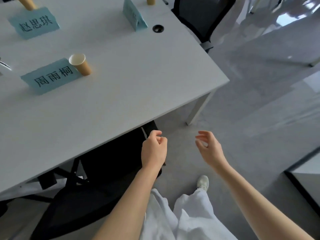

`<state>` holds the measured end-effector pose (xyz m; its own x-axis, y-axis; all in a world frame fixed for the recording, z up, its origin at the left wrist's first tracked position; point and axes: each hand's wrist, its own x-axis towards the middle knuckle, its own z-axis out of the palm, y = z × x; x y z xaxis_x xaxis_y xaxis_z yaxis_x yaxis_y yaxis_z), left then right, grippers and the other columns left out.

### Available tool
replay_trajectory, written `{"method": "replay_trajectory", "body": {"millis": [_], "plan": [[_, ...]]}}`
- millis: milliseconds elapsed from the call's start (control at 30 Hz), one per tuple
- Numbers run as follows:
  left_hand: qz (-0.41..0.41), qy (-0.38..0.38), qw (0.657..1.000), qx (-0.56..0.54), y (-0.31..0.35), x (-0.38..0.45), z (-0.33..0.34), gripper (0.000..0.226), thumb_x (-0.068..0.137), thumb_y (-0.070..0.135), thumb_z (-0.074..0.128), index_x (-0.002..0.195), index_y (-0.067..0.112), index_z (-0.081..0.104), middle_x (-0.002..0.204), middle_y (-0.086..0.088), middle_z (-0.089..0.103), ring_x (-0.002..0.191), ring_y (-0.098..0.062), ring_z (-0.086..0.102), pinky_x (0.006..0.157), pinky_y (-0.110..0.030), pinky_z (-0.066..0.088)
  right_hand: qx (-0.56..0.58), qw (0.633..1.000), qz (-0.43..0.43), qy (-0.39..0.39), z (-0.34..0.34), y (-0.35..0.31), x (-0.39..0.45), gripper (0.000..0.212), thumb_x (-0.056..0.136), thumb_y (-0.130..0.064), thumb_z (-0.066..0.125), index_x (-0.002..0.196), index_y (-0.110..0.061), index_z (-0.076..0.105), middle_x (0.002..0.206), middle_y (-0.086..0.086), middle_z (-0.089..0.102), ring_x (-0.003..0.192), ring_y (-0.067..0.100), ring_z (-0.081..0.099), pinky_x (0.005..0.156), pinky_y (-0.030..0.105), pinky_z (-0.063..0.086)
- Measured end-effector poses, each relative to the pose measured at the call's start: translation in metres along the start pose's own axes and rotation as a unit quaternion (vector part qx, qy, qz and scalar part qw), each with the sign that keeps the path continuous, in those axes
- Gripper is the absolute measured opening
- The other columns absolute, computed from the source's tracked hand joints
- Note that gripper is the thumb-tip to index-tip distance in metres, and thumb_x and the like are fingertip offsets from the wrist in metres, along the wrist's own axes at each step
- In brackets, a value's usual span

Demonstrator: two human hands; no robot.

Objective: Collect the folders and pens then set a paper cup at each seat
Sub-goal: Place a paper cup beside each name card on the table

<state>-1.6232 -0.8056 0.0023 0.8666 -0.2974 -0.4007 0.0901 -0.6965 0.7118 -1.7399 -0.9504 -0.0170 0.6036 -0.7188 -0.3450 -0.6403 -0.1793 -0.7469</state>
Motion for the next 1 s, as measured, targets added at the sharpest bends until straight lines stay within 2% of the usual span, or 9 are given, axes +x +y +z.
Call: {"method": "replay_trajectory", "body": {"millis": [100, 200, 367, 500, 633, 767, 900, 1000], "plan": [[0.005, -0.012, 1.0, 0.005, 0.04, -0.01, 0.047, 0.026, 0.093, 0.022, 0.053, 0.116, 0.017, 0.063, 0.094, 0.003, 0.07, 0.089, -0.021, 0.065, 0.083, -0.038, 0.053, 0.005, 1.0, -0.014, 0.009, -0.051, 0.02, 0.018, 0.032, 0.09, -0.003, 0.058, 0.122, -0.007, 0.054, 0.108, 0.003, 0.065, 0.107, 0.015, 0.06, 0.093, 0.034, 0.05], [0.0, -0.008, 1.0, 0.011, 0.084, -0.011, 0.1, 0.023, 0.092, 0.021, 0.054, 0.112, 0.017, 0.065, 0.095, 0.001, 0.071, 0.091, -0.023, 0.065, 0.083, -0.038, 0.053, 0.003, 1.0, -0.022, 0.016, -0.11, 0.042, 0.044, 0.03, 0.091, -0.003, 0.058, 0.12, -0.008, 0.054, 0.103, -0.003, 0.062, 0.104, 0.014, 0.06, 0.091, 0.032, 0.05], [-0.015, -0.008, 0.999, 0.029, 0.137, -0.005, 0.17, 0.02, 0.091, 0.019, 0.055, 0.107, 0.017, 0.066, 0.093, 0.001, 0.07, 0.091, -0.025, 0.065, 0.082, -0.038, 0.053, -0.006, 1.0, -0.019, 0.009, -0.187, 0.071, 0.097, 0.03, 0.091, -0.003, 0.057, 0.12, -0.008, 0.055, 0.102, -0.004, 0.061, 0.107, 0.017, 0.061, 0.093, 0.035, 0.05], [-0.02, -0.016, 0.999, 0.035, 0.172, 0.01, 0.205, 0.021, 0.092, 0.02, 0.054, 0.109, 0.017, 0.065, 0.09, 0.004, 0.067, 0.089, -0.023, 0.064, 0.082, -0.038, 0.054, -0.006, 1.0, -0.021, 0.011, -0.227, 0.079, 0.146, 0.03, 0.091, -0.005, 0.056, 0.121, -0.009, 0.055, 0.103, -0.004, 0.062, 0.108, 0.018, 0.061, 0.092, 0.029, 0.048], [-0.024, -0.005, 0.999, 0.024, 0.215, 0.048, 0.232, 0.021, 0.091, 0.021, 0.055, 0.109, 0.019, 0.065, 0.088, 0.006, 0.066, 0.092, -0.021, 0.064, 0.082, -0.038, 0.054, -0.005, 1.0, -0.028, 0.001, -0.255, 0.075, 0.206, 0.029, 0.091, -0.005, 0.055, 0.12, -0.009, 0.055, 0.104, -0.003, 0.063, 0.11, 0.019, 0.061, 0.094, 0.031, 0.048], [-0.021, 0.014, 1.0, 0.013, 0.258, 0.1, 0.25, 0.023, 0.092, 0.017, 0.054, 0.112, 0.013, 0.064, 0.09, 0.003, 0.068, 0.093, -0.021, 0.063, 0.077, -0.029, 0.048, -0.025, 0.998, -0.046, -0.025, -0.274, 0.056, 0.273, 0.029, 0.092, -0.007, 0.052, 0.12, -0.01, 0.056, 0.115, 0.002, 0.065, 0.113, 0.016, 0.059, 0.097, 0.031, 0.046], [-0.038, 0.036, 0.999, 0.012, 0.305, 0.164, 0.264, 0.024, 0.092, 0.018, 0.052, 0.113, 0.014, 0.065, 0.102, -0.002, 0.072, 0.096, -0.023, 0.063, 0.074, -0.024, 0.04, -0.047, 0.995, -0.073, -0.05, -0.294, 0.027, 0.345, 0.027, 0.093, -0.008, 0.052, 0.119, -0.01, 0.057, 0.109, 0.0, 0.066, 0.113, 0.016, 0.06, 0.099, 0.033, 0.047], [-0.051, 0.044, 0.998, 0.008, 0.347, 0.215, 0.267, 0.024, 0.091, 0.016, 0.052, 0.113, 0.015, 0.063, 0.102, 0.0, 0.071, 0.091, -0.019, 0.058, 0.074, -0.024, 0.038, -0.056, 0.993, -0.077, -0.068, -0.311, 0.001, 0.401, 0.025, 0.094, -0.011, 0.052, 0.119, -0.011, 0.057, 0.104, -0.006, 0.063, 0.113, 0.014, 0.059, 0.1, 0.033, 0.047]]}}
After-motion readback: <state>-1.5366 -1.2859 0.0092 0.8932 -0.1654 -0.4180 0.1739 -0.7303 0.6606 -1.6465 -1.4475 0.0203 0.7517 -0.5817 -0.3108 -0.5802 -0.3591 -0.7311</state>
